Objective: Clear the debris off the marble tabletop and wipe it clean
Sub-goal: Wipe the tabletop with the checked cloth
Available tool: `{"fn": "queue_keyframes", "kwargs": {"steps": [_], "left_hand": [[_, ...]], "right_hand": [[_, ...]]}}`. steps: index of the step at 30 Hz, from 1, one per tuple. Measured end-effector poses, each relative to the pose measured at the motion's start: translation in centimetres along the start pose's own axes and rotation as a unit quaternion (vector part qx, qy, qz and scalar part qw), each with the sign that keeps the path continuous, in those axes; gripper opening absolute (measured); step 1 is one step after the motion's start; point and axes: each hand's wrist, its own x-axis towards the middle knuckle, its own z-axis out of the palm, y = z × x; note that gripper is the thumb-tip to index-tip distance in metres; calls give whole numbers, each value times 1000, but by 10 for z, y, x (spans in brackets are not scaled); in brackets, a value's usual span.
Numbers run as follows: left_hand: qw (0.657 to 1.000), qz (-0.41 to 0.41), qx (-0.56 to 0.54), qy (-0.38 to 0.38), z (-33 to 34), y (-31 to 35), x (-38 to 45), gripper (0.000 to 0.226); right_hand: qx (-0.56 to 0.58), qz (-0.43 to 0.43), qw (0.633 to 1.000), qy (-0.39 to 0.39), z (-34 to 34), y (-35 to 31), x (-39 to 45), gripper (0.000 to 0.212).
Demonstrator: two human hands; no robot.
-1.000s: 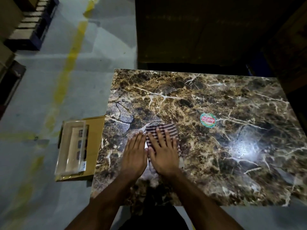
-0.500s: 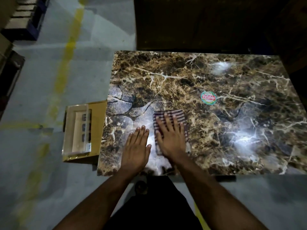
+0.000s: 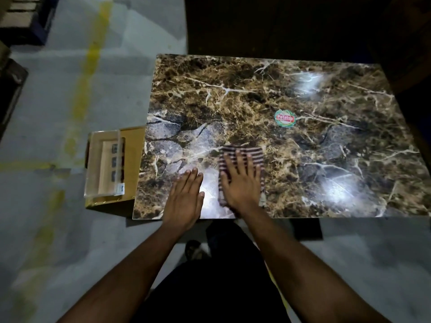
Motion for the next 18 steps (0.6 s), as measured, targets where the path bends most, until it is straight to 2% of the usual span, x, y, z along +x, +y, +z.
{"fn": "queue_keyframes", "kwargs": {"steps": [4,7,10,12,15,18], "left_hand": [[1000,3,18,-7,2,8,-11,56],[1000,2,8,-14,3,15,-1,56],[1000,-9,2,-6,2,26,16,54],[1000,-10,11,-5,3,32,27,56],[1000,-13,22,-9,6,41,37,58],[999,-15,42,-14,8,49,47,58]], "right_hand": [[22,74,997,27,1,36,-41,63],[29,16,999,19,10,16,-60,62],[24,-60,998,-2,0,20,-19,61],[13,-33,999,3,-9,46,6,60],[10,45,998,39,-8,81,-7,62],[14,42,998,35,0,71,-38,62]]}}
